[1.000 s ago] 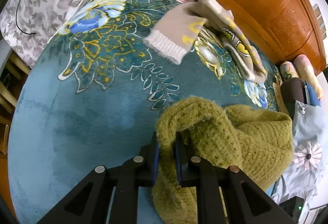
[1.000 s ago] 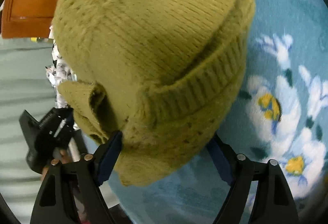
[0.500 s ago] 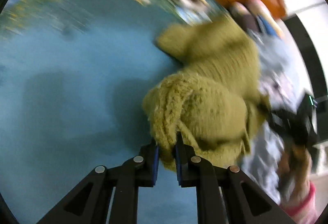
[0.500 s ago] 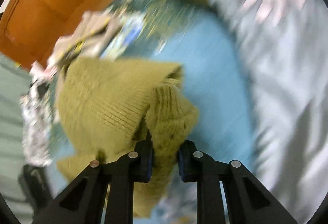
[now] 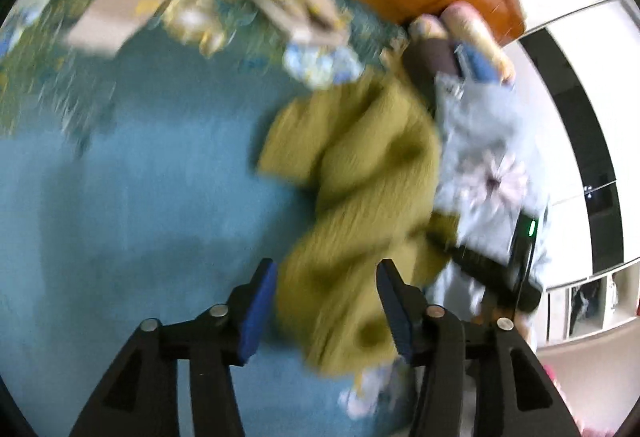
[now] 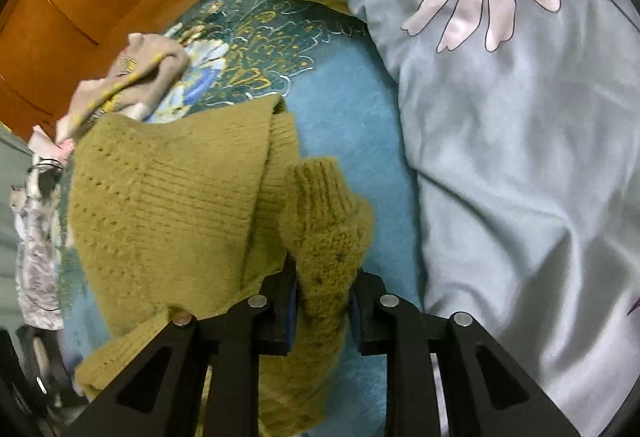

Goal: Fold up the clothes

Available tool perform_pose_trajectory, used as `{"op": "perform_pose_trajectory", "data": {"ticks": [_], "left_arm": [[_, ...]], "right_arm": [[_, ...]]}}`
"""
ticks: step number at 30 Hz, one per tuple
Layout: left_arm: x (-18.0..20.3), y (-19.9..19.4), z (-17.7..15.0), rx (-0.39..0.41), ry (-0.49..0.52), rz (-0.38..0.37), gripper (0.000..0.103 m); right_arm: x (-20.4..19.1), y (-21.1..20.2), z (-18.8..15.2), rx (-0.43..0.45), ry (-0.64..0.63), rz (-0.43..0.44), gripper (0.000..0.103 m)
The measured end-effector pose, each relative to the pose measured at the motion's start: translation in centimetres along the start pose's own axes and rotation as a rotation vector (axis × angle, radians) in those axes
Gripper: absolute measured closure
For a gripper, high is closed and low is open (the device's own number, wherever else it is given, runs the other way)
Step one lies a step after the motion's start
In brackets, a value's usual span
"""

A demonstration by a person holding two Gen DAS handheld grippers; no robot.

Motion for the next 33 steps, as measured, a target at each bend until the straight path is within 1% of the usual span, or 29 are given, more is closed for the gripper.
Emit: {"op": "perform_pose_trajectory", "data": {"ticks": [2, 4, 5, 7, 9, 10, 11, 12, 13, 14, 15, 16, 17, 23, 25, 27, 30, 33], "left_arm": [[2.1, 1.5, 1.8, 0.027, 0.048, -0.014, 0.039], [4.2, 3.7, 2.7, 0.023, 0.114, -0.014, 0.038], [5.2, 5.1, 2.9, 0.01, 0.146, 0.003, 0.038], [6.7, 7.7, 3.3, -0.008, 0.194, 0.039, 0.038], [7.3, 9.9, 3.4, -0.029, 0.215, 0.1, 0.037], [7.4, 11.0, 3.4, -0.039, 0.22, 0.142, 0.037], [7.5, 11.6, 3.2, -0.047, 0.225, 0.179, 0.037], [7.5, 12.0, 3.2, -0.047, 0.229, 0.2, 0.039], [7.6, 12.2, 3.2, -0.039, 0.229, 0.208, 0.04], [7.6, 12.2, 3.2, -0.031, 0.226, 0.212, 0.044], [7.7, 12.2, 3.3, -0.022, 0.223, 0.216, 0.063], [7.6, 12.1, 3.3, -0.015, 0.216, 0.22, 0.077], [7.5, 11.9, 3.4, -0.01, 0.206, 0.223, 0.085], [5.0, 6.6, 3.4, 0.107, 0.094, 0.217, 0.088], [3.5, 3.9, 3.0, 0.148, 0.056, 0.229, 0.088], [1.3, 1.3, 2.4, 0.168, 0.011, 0.245, 0.088], [-3.2, -1.4, 0.0, 0.139, -0.091, 0.281, 0.088], [-7.0, -2.2, -3.8, 0.061, -0.168, 0.331, 0.088]], "right_arm": [[0.1, -0.2, -0.5, -0.002, 0.024, 0.018, 0.075], [0.2, -0.4, -1.0, -0.004, 0.048, 0.037, 0.066], [0.2, -0.5, -1.2, -0.005, 0.06, 0.046, 0.065], [0.4, -0.4, -2.0, -0.011, 0.082, 0.064, 0.059], [0.7, -0.3, -3.0, -0.017, 0.098, 0.078, 0.054], [0.7, -0.3, -3.5, -0.023, 0.102, 0.083, 0.052], [0.6, -0.1, -3.9, -0.031, 0.102, 0.09, 0.05], [0.5, 0.0, -4.3, -0.041, 0.1, 0.097, 0.048], [0.3, 0.0, -4.6, -0.048, 0.095, 0.101, 0.047], [0.1, 0.1, -5.0, -0.055, 0.089, 0.105, 0.047], [-0.1, 0.2, -5.1, -0.059, 0.081, 0.106, 0.046], [-0.4, 0.4, -5.1, -0.062, 0.073, 0.106, 0.044], [-0.6, 0.6, -5.2, -0.066, 0.065, 0.106, 0.043], [-1.6, 0.8, -5.3, -0.069, 0.029, 0.123, 0.042], [-2.0, 0.8, -5.3, -0.068, 0.016, 0.128, 0.042], [-2.3, 0.9, -5.4, -0.066, 0.003, 0.134, 0.042], [-2.6, 0.9, -5.3, -0.068, -0.002, 0.144, 0.042], [-2.9, 0.9, -5.4, -0.065, -0.007, 0.153, 0.042]]}}
Point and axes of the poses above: each gripper's, at about its wrist camera, not at the fingertips, and y roughly the way its jaws point, x to its right, z to its top, the point moved 5 cm from there along y, roughly the way its jaws point, and after that the axes turned 5 degrees about -z, right-handed, at the moved point
